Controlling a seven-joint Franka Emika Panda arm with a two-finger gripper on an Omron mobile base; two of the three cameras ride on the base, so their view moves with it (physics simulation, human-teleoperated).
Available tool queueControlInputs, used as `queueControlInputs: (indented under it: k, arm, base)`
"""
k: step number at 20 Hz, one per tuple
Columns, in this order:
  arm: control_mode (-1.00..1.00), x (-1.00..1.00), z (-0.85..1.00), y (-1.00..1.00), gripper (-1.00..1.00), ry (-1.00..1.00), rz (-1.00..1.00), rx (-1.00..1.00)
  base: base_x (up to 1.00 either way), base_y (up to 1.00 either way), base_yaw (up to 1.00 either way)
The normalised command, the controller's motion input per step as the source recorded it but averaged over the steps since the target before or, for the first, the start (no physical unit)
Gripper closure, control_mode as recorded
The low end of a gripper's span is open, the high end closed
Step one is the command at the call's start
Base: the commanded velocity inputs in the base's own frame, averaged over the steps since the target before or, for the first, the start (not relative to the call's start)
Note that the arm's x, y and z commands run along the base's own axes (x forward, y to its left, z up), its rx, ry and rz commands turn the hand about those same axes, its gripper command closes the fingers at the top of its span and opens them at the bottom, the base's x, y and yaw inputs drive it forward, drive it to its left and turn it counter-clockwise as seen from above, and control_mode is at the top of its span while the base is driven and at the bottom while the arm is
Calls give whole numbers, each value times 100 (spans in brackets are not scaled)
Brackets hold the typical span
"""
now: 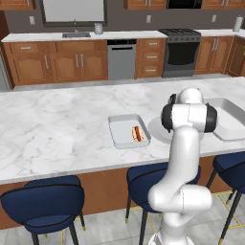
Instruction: Place one cooked food and one vegetable from the large plate to each tupperware container.
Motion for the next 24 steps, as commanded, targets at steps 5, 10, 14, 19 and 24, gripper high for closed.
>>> queueControlInputs:
  k: [5,10,14,19,24]
  arm:
    - [-100,-17,98,96,100,-6,0,0]
    - [-100,21,63,100,100,-1,11,0]
    - [-100,31,0,100,100,0,17,0]
    - [-100,32,0,100,100,2,15,0]
    - [-100,29,-13,94,100,0,5,0]
  base:
    - [0,0,0]
    - [0,0,0]
    - [0,0,0]
    - [0,0,0]
    - [0,0,0]
